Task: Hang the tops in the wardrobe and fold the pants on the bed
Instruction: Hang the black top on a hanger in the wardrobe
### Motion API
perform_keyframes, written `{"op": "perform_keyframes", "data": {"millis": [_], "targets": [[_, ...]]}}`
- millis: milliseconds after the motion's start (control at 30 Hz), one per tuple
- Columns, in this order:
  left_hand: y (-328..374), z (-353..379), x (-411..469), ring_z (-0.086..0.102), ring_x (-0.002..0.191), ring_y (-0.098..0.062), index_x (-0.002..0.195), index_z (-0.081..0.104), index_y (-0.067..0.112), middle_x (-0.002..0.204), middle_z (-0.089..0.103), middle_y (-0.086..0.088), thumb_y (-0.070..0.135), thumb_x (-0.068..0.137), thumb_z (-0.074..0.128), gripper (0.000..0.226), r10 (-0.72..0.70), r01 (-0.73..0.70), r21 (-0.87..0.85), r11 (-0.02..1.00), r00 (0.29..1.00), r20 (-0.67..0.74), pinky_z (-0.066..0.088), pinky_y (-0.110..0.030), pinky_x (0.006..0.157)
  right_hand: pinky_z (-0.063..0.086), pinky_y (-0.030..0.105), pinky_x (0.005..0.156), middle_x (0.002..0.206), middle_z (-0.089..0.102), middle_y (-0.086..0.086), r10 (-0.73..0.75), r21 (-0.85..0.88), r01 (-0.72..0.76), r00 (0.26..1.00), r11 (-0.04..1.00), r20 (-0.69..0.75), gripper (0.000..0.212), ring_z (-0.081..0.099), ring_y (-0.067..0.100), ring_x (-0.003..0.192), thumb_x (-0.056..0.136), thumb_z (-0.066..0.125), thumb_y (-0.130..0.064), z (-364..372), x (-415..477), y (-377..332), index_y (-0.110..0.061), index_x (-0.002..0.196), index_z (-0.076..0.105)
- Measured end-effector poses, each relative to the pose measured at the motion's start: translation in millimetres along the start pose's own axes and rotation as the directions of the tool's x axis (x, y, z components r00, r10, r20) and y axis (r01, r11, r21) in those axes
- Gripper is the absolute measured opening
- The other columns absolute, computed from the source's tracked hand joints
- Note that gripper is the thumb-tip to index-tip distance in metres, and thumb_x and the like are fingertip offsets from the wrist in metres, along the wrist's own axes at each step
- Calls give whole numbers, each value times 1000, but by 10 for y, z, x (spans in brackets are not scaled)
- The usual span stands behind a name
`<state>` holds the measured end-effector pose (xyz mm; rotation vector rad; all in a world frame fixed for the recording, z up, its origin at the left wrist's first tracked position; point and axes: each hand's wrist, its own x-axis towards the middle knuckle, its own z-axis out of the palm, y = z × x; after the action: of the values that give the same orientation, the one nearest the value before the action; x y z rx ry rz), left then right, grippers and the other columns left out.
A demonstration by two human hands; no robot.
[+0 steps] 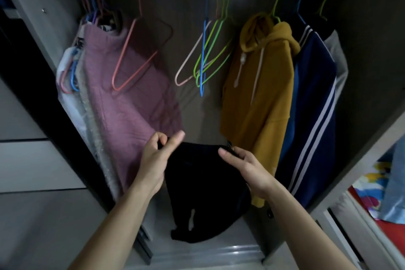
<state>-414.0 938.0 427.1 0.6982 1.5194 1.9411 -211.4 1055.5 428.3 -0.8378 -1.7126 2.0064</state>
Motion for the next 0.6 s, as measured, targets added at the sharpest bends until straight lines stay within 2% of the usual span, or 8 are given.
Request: {"op": "perform_keyframes", "data": {"millis": [33,100,200,300,400,433,500,600], "targets": [[-16,-7,32,42,58,-7,68,40,27,63,45,10,65,55,85,60,64,-65,208,976,998,12,37,-29,58,53,42,96,116,70,22,-22,53,23,1000,998,-13,54,68,36,106,90,70,-40,-22,22,-60,4,121,61],[-50,20,78,48,64,-4,74,39,29,75,54,13,82,40,78,74,121,-125,516,847,992,42,40,-26,62,53,39,87,111,71,23,-81,51,84,995,995,-62,47,68,34,98,98,60,-40,-58,75,-197,4,115,65],[-138,108,107,51,85,-3,80,43,33,92,50,11,92,33,68,80,201,-200,777,597,975,96,43,-27,75,52,47,91,113,67,30,-137,0,138,984,990,-110,52,68,39,100,101,53,-45,-92,149,-370,4,112,67],[-231,278,112,51,94,-18,87,41,33,92,48,6,88,38,64,76,253,-215,894,392,960,120,46,-36,83,48,55,99,112,67,32,-153,9,155,981,988,-121,57,64,48,108,101,52,-45,-153,215,-512,9,115,63],[-305,421,143,47,106,-25,95,35,33,101,46,-1,76,50,61,67,160,-135,968,209,982,103,44,-41,94,47,56,94,102,65,29,-173,-33,171,982,985,-74,62,62,46,99,99,53,-47,-179,259,-618,13,116,59],[-314,455,157,45,109,-26,96,35,32,104,43,-2,70,56,65,63,143,-117,974,192,986,90,44,-41,94,47,55,89,98,64,27,-185,-58,182,981,982,-56,62,61,44,95,98,55,-48,-197,275,-643,12,115,59],[-285,490,202,47,107,-30,96,44,25,103,43,-5,51,66,73,49,236,-147,971,187,967,101,48,-41,86,46,47,76,89,64,22,-215,-127,210,976,969,-25,61,61,39,85,95,59,-49,-250,302,-701,10,109,61],[-139,446,359,60,81,-38,81,62,13,86,56,-13,24,79,75,18,453,-297,933,204,873,179,49,-42,63,43,38,60,75,62,15,-274,-264,257,961,930,-30,57,60,32,68,94,63,-46,-383,390,-769,11,102,61]]}}
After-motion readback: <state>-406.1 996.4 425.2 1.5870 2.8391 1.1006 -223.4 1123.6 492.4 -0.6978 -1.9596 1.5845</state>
